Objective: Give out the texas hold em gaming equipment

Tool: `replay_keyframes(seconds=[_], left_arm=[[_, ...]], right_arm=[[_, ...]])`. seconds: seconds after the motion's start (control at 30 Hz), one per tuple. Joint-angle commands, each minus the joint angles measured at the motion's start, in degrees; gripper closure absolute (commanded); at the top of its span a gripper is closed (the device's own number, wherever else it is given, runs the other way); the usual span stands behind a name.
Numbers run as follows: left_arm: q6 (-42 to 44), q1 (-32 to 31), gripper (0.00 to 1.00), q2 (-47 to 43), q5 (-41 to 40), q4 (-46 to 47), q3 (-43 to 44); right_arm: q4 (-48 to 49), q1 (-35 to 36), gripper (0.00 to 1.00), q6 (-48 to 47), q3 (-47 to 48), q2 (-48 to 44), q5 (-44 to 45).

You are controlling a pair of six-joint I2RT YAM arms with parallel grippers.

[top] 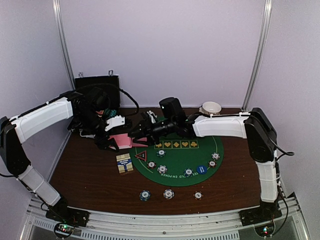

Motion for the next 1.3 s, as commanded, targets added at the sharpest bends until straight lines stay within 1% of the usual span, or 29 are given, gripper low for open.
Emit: replay_keyframes(seconds=[0.0, 0.07, 0.17, 0.2, 0.3, 0.53, 0.67, 0.8, 0.97, 1.13, 1.27], left_arm=[[-0.1, 0.2, 0.59, -0.8, 1.2, 2.2, 1.4], [-0.3, 0.2, 0.59, -0.8, 1.4, 2.3, 1.5], [-0.7, 0.2, 0.59, -0.6, 1.7, 2.2, 1.9], [-0.8, 0.2, 0.59, -0.5, 1.8, 2.3, 2.1], [-1.3, 0.2, 0.60, -0.4, 2.2, 2.2, 2.5], [-1.8, 0.2, 0.60, -0.5, 3.1, 2.2, 3.0], [-1.9, 0.2, 0.61, -0.3, 3.4, 2.3, 3.0], [-1.9, 0.2, 0.61, -0.5, 3.5, 2.2, 3.0], [-2.0, 0.2, 0.63, -1.1, 3.5, 2.3, 2.8], [-2.0, 0.2, 0.63, -1.2, 3.7, 2.3, 2.8], [-2.0, 0.2, 0.64, -1.2, 3.6, 2.3, 2.9]], right_arm=[[-0.6, 0.4, 0.50, -1.2, -1.6, -5.1, 0.9], [-3.0, 0.9, 0.42, -2.9, -0.6, -5.3, 1.7], [-4.9, 1.8, 0.28, -4.5, 1.1, -3.9, 1.5], [-5.5, 2.0, 0.26, -4.5, 1.4, -3.4, 1.5], [-5.5, 2.4, 0.26, -3.5, 1.5, -1.8, 1.2], [1.0, 3.3, 0.26, 0.2, 3.3, 1.1, -0.1], [1.1, 4.0, 0.26, 1.2, 6.6, 3.6, -0.6], [0.9, 3.8, 0.27, 1.9, 7.4, 4.9, -0.4], [0.5, 2.6, 0.33, 2.0, 4.5, 3.9, 0.5], [0.4, 0.6, 0.36, 1.2, -0.1, 1.1, 1.1], [-1.2, -0.1, 0.39, -0.5, -1.9, -1.0, 1.4]])
